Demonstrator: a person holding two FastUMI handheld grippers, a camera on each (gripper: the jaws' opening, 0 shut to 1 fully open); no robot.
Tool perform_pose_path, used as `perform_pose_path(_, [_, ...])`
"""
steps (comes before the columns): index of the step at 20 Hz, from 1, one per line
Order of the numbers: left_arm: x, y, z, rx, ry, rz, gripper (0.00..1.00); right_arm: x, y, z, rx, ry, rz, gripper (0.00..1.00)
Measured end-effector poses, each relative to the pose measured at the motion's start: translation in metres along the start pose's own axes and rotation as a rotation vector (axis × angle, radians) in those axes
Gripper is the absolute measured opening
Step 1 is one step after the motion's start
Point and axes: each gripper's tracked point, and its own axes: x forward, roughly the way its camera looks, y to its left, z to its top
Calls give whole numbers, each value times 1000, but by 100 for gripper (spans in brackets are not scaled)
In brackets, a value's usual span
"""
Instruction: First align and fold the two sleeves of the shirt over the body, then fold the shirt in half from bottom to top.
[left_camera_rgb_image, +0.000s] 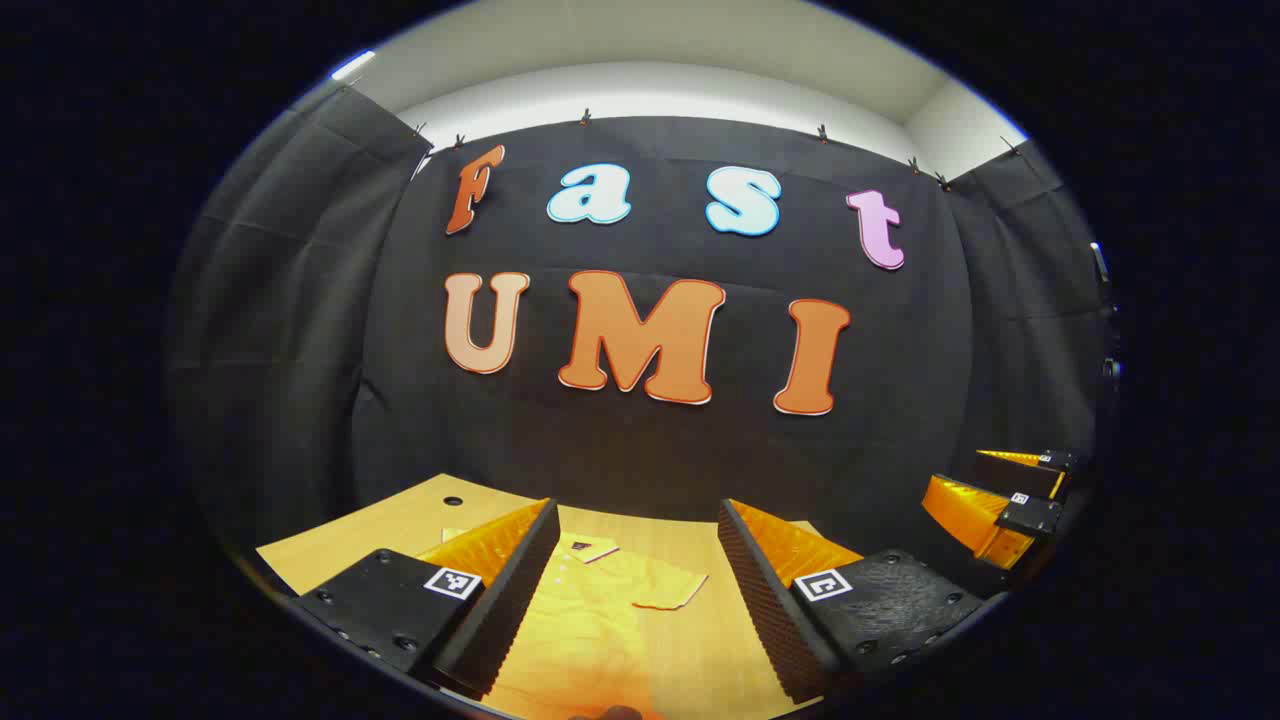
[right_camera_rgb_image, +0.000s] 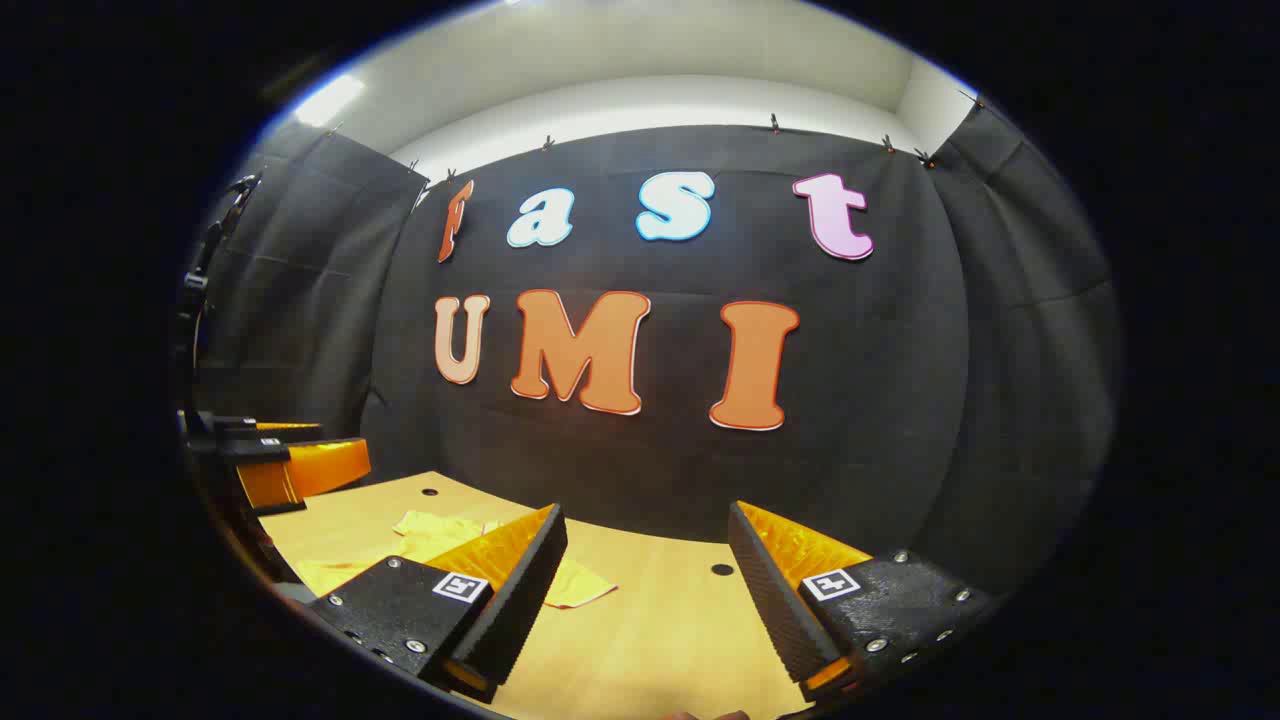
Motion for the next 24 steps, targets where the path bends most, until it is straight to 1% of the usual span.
perform_pose_path(2, [9,29,1,-35,-1,-30,98,12,19,0,49,-10,-59,98])
perform_pose_path(3, [15,51,2,-62,3,-30,98,18,29,-3,72,-4,-89,98])
perform_pose_path(5, [27,90,5,-103,9,-31,98,29,56,-9,92,14,-114,98])
perform_pose_path(6, [34,110,7,-105,10,-27,98,34,65,-10,98,22,-129,100])
perform_pose_path(7, [40,132,6,-101,16,-15,98,36,74,-9,103,21,-147,98])
perform_pose_path(8, [43,150,8,-98,15,-5,96,40,84,-7,104,19,-165,98])
perform_pose_path(9, [48,166,11,-99,10,-1,98,43,92,-6,102,21,-185,100])
perform_pose_path(11, [52,189,15,-106,4,-14,97,45,112,-2,83,25,-203,100])
perform_pose_path(12, [54,198,16,-91,3,-25,97,45,120,0,66,23,-210,100])
perform_pose_path(14, [57,214,17,-25,-7,-43,98,43,135,8,44,11,-228,98])
perform_pose_path(15, [58,218,19,6,-19,-60,98,40,140,11,44,4,-249,100])
perform_pose_path(16, [58,221,20,43,-28,-77,97,39,140,15,43,-6,-276,98])
perform_pose_path(17, [58,224,21,76,-35,-100,98,39,144,18,37,-11,-281,98])
perform_pose_path(18, [56,223,23,112,-47,-127,97,42,149,18,30,-6,-285,100])
perform_pose_path(19, [54,223,28,139,-65,-135,95,43,151,17,21,5,-288,100])
perform_pose_path(20, [52,223,32,148,-81,-153,97,44,151,16,10,13,-297,98])
perform_pose_path(21, [50,219,33,141,-83,-184,95,45,149,15,-2,21,-310,100])
perform_pose_path(22, [50,217,34,131,-83,-195,97,46,148,14,-17,30,-315,100])
perform_pose_path(23, [51,222,32,122,-76,-198,97,47,149,15,-30,31,-311,98])
perform_pose_path(24, [51,223,33,112,-73,-198,97,51,152,14,-37,32,-297,98])
